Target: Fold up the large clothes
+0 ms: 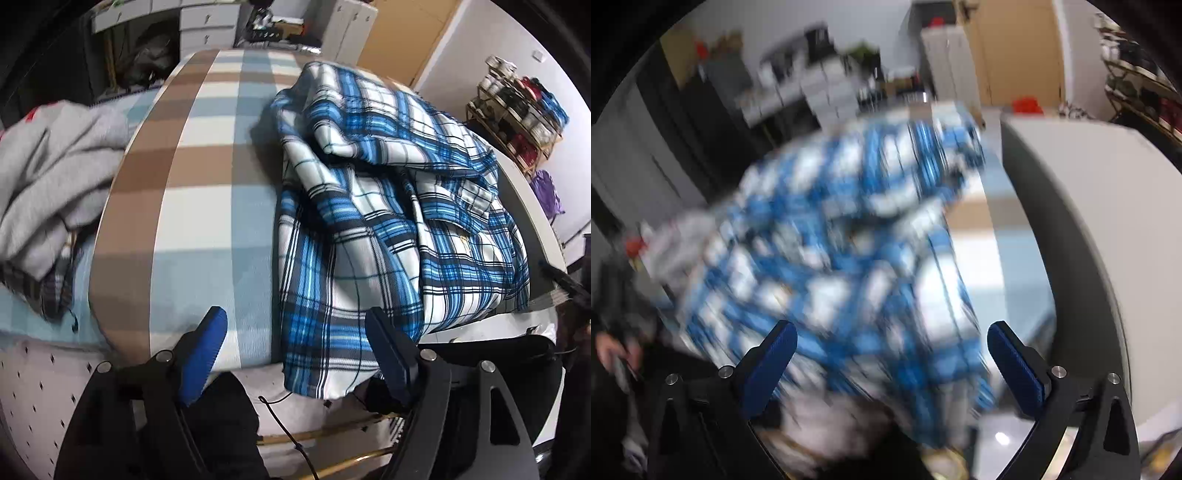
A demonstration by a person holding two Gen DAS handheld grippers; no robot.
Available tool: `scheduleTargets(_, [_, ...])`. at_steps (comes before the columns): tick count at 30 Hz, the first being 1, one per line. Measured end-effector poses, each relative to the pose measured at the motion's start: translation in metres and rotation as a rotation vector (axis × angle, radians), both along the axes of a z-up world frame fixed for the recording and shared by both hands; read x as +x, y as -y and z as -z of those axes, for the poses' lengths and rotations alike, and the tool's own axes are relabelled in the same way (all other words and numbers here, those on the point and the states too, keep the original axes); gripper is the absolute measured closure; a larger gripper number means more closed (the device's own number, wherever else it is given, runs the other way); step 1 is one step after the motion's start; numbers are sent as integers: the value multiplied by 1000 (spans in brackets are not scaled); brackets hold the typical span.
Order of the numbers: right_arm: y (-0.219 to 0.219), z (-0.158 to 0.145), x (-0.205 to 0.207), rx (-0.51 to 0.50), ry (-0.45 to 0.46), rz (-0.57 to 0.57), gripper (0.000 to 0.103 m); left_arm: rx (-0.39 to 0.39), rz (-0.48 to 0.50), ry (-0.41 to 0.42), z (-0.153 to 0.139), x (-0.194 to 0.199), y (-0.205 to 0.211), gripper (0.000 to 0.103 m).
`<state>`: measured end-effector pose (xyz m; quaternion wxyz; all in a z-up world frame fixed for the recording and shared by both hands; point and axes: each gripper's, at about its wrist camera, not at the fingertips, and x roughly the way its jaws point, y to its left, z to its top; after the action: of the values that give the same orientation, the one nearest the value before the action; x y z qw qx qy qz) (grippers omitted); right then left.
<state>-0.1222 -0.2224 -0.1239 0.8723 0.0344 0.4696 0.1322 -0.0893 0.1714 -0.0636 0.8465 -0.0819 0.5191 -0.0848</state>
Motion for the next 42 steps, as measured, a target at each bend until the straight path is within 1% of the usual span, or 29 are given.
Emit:
scheduleTargets(2, [3, 23, 0, -59, -54, -2, 0, 30, 42, -27, 7, 4, 6, 29])
scheduleTargets(3, [3, 30, 0, -68, -66, -4, 0, 36, 54, -37, 11, 6, 7, 29])
scheduleTargets(5, [4, 40, 4, -53, -90, -12, 0, 37, 71, -86, 22, 13, 9, 29])
scheduleTargets(7, [3, 45, 9, -24, -105, -34, 0, 30, 78, -116, 27, 17, 10, 30])
scheduleTargets(8, [1, 47, 12, -30, -110, -38, 0, 61, 71, -101, 25, 18, 10, 29])
scheduleTargets(9, [0, 50, 14, -37, -119, -44, 0, 108, 63, -108, 27, 19, 11, 31])
scheduleTargets(11, [-1, 52, 16, -34, -128, -51, 2, 136, 91, -100, 27, 19, 15, 31])
scheduleTargets(13, [4, 51, 15, -34, -135, -33, 14, 136, 98, -95, 27, 17, 15, 32])
scheduleTargets(14, [12, 50, 15, -15, -167, -16, 31, 114, 103, -87, 24, 16, 14, 50])
scheduleTargets(15, [19, 51, 17, 33, -201, -15, 61, 96, 105, -88, 22, 16, 13, 87])
scheduleTargets(16, [28, 53, 18, 138, -258, -20, 89, 58, 113, -121, 23, 16, 12, 103])
scheduleTargets(17, [33, 53, 15, 170, -272, 2, 98, 20, 114, -137, 24, 18, 14, 103])
scheduleTargets(18, [34, 52, 12, 160, -264, 12, 98, 15, 115, -133, 24, 16, 14, 103])
scheduleTargets(19, [33, 51, 10, 194, -262, 0, 99, 25, 122, -123, 24, 14, 15, 103])
scheduleTargets(20, [33, 50, 8, 266, -272, -15, 99, 25, 122, -121, 24, 13, 16, 103])
scheduleTargets(21, [31, 50, 7, 300, -274, -19, 99, 1, 121, -128, 24, 13, 15, 103])
scheduleTargets(23, [28, 47, 6, 362, -274, -23, 99, -104, 118, -156, 27, 13, 11, 103])
scheduleTargets(25, [26, 40, 5, 448, -250, -22, 100, -246, 100, -171, 27, 12, 2, 103])
scheduleTargets(26, [27, 36, 4, 504, -244, -15, 100, -325, 95, -163, 23, 12, -4, 103])
scheduleTargets(28, [33, 25, 2, 652, -232, 6, 100, -457, 71, -146, 11, 12, -17, 103])
scheduleTargets(30, [29, 13, 2, 746, -187, 7, 100, -526, 60, -117, -1, 13, -28, 103])
scheduleTargets(31, [31, 4, 0, 786, -160, 14, 100, -536, 52, -96, -8, 13, -31, 103])
scheduleTargets(33, [34, -9, -4, 856, -125, 13, 100, -517, 50, -67, -18, 11, -36, 103])
scheduleTargets(34, [34, -15, -7, 869, -101, 7, 100, -495, 42, -58, -20, 11, -39, 103])
scheduleTargets(35, [34, -20, -9, 862, -84, 2, 100, -475, 37, -58, -19, 9, -41, 103])
scheduleTargets(37, [34, -19, -12, 873, -79, 10, 100, -429, 31, -76, -7, 6, -40, 103])
scheduleTargets(39, [37, -14, -14, 863, -81, 26, 100, -353, 4, -92, 3, 8, -36, 103])
scheduleTargets(41, [44, -5, -15, 852, -111, 47, 100, -310, -15, -141, 21, 11, -34, 103])
scheduleTargets(42, [48, -3, -15, 830, -120, 54, 100, -300, -27, -170, 28, 12, -32, 103])
